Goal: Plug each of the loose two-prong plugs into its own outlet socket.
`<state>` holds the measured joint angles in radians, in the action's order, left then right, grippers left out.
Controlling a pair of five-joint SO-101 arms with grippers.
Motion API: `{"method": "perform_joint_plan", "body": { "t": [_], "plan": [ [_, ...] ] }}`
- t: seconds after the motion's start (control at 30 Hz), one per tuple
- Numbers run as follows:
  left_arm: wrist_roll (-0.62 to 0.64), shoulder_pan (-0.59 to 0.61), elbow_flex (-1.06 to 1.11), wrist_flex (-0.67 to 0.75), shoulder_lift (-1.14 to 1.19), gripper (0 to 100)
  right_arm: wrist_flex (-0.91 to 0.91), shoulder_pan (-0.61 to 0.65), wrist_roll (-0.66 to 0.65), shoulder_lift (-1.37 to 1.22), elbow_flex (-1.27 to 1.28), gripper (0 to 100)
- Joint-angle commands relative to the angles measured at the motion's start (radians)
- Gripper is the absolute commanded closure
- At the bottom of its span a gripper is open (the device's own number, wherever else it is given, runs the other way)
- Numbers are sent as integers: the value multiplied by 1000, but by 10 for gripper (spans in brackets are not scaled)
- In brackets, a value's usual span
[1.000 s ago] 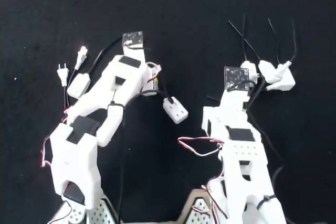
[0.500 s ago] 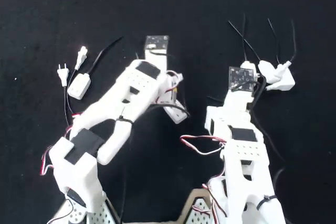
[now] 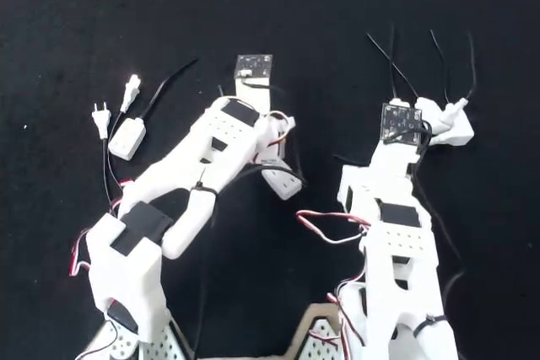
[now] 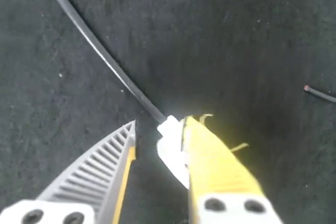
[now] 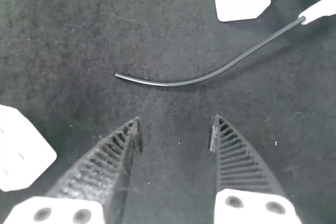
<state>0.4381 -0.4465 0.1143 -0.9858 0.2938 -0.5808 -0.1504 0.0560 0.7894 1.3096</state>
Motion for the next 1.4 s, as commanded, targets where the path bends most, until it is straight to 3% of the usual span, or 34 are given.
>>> {"method": "perform_joint_plan", "body": {
  "t": [0.0, 0.37, 0.67, 0.93, 1.07, 1.37],
  "plan": [
    [3, -28, 7, -28, -28, 890, 18, -15, 11, 25, -61, 794],
    [17, -1, 18, 17, -94, 818, 18, -15, 11, 25, -61, 794],
    [250, 19, 19, 110, 37, 762, 18, -17, 11, 25, -61, 794],
    [244, 107, 18, -18, 63, 759, 18, -17, 11, 25, -61, 794],
    [164, 113, 25, -89, 63, 758, 18, -15, 11, 25, -61, 794],
    [141, 176, 140, -92, -11, 758, 18, -15, 11, 25, -61, 794]
  ]
}}
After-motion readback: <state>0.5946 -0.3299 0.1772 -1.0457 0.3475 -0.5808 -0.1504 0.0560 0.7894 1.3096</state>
